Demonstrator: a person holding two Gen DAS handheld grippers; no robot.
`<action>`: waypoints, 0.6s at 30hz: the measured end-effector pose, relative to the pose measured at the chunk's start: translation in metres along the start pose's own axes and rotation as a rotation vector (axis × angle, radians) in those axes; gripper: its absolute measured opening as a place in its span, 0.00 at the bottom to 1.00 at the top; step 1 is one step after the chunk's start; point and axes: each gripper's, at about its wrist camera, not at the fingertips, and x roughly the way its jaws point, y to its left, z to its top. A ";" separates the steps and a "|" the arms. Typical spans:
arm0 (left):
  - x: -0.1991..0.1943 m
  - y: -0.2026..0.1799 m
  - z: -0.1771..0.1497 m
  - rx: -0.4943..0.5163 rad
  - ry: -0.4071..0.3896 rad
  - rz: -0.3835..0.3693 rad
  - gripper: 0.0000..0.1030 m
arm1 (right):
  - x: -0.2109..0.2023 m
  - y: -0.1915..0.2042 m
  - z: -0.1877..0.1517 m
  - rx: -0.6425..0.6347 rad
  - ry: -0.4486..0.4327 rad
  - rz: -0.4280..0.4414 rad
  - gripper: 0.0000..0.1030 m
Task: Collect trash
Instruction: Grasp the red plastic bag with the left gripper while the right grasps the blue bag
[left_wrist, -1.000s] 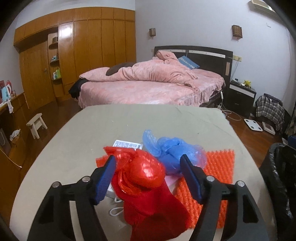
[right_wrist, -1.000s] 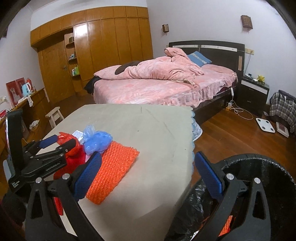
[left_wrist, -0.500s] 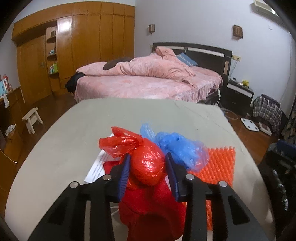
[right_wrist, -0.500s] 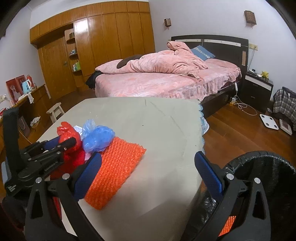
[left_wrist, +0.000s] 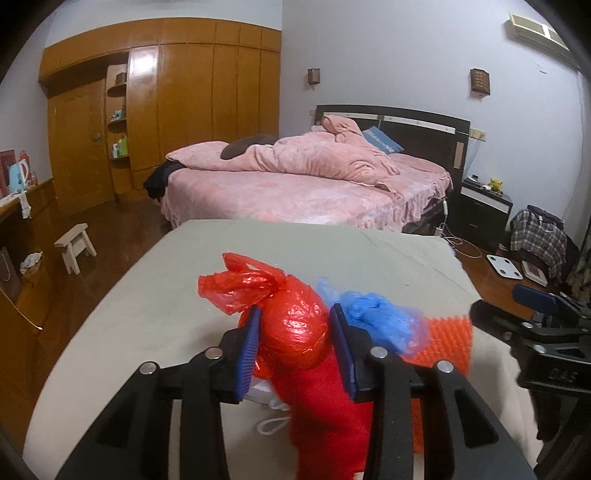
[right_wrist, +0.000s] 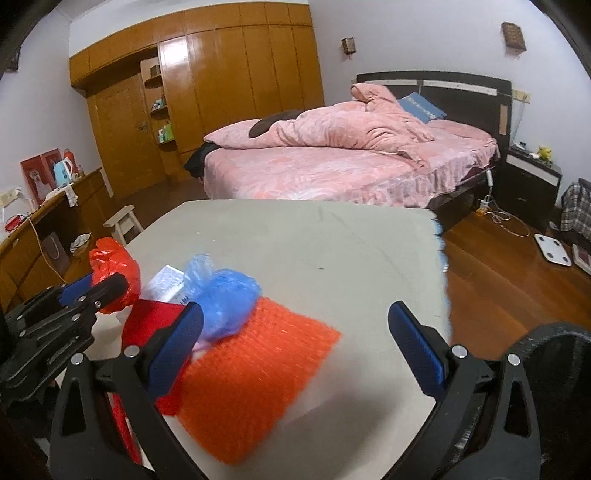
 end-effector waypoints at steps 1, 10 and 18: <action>0.001 0.003 0.000 -0.001 0.000 0.005 0.36 | 0.005 0.003 0.001 -0.003 0.003 0.006 0.95; 0.004 0.033 -0.004 -0.024 0.009 0.052 0.36 | 0.053 0.042 0.004 -0.060 0.071 0.047 0.91; 0.002 0.048 -0.009 -0.042 0.012 0.064 0.36 | 0.083 0.059 -0.003 -0.098 0.171 0.078 0.56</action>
